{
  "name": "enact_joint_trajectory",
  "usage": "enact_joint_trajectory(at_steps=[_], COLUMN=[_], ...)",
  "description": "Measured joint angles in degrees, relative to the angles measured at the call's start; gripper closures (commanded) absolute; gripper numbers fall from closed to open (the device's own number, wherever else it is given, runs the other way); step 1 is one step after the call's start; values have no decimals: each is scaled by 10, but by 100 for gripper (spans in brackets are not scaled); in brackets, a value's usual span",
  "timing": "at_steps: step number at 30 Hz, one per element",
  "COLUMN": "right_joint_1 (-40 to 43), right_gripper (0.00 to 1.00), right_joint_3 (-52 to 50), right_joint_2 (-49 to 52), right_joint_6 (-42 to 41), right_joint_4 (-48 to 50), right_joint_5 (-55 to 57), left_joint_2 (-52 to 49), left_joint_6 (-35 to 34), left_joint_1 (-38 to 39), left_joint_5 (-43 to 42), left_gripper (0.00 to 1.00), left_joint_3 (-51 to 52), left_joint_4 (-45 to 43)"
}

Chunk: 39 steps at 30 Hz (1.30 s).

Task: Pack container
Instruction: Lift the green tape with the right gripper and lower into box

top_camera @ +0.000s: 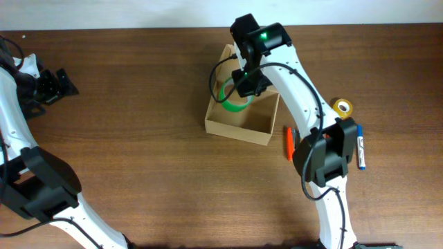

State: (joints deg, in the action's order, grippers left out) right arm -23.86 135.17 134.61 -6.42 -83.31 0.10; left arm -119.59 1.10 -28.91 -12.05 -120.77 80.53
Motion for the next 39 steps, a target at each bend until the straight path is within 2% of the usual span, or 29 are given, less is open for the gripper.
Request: enact_joint_trajectory(at_steps=[21,39], right_joint_1=[-17,-17], right_gripper=[96,96], right_joint_3=[-1,-1], right_joint_2=[75,98], right_joint_6=[2,4], right_joint_4=[26,46], right_joint_5=[-13,-13], left_joint_2=[0,0], left_joint_6=[0,0], left_joint_1=[0,0], left_joint_5=[0,0], left_gripper=[1,0], left_joint_3=[0,0], left_joint_4=[0,0])
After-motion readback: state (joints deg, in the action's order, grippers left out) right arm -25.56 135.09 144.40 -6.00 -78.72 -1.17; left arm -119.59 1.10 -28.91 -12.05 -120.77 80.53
